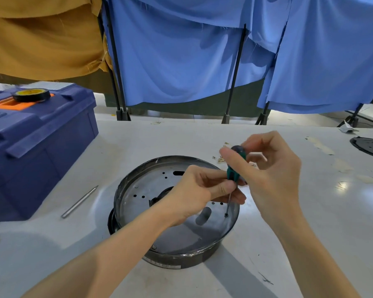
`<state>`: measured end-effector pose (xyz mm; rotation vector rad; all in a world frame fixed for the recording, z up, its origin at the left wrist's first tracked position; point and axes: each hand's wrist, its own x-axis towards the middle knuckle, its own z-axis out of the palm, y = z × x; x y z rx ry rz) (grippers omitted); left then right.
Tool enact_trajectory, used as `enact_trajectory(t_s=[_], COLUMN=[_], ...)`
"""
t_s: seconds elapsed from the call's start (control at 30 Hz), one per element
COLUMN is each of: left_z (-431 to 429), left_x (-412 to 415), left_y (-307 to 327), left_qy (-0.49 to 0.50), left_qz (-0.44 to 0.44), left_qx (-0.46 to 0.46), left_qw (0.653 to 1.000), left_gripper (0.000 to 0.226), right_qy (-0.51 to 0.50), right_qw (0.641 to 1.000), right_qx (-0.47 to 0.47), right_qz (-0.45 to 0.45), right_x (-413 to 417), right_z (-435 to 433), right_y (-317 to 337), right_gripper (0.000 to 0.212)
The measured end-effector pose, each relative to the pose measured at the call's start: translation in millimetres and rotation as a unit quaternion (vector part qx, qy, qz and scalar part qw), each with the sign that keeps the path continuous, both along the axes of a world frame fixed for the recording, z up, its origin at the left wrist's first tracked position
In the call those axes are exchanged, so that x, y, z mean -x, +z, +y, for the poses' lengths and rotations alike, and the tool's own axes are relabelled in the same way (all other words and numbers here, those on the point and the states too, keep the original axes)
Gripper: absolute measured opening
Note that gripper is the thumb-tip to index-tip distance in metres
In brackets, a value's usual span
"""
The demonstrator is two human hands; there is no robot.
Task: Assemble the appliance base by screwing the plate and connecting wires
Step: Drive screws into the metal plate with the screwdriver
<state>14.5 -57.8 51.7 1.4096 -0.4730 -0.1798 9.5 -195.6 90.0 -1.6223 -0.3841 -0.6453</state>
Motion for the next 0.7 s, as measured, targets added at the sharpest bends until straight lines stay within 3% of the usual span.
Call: enact_trajectory(t_s=[0.13,0.3,0.37,0.47,0.57,0.7], left_z=[2,1,0,-1,-2,-1], left_x=[-3,1,3,3,2,1], left_y=[-1,-1,-1,0,1,-2], left_qy=[0.011,-0.024,-0.056,-0.071,-0.051,-0.067], left_qz=[0.010,-0.002,0.005,0.014,0.009,0.012], left_qx=[-0.003,-0.008,-0.025,-0.038,-0.039,-0.032], left_qw=[1.000,1.000,0.998,0.997,0.998,0.997], left_gripper=[0.016,0.012,0.021,0.026,0.016,0.018], right_qy=[-0.009,0.155,0.189,0.186,0.149,0.182], right_qw=[0.998,0.986,0.981,0.982,0.987,0.983], right_qx=[0.048,0.058,0.047,0.030,0.063,0.021], right_qz=[-0.050,-0.011,0.012,0.028,-0.011,0.003], right_x=[6,2,0,-2,-2,-5], right_z=[-5,-14,-19,-24,-19,-19], right_y=[1,1,1,3,1,-4], right_gripper=[0.025,0.026,0.024,0.021,0.043,0.037])
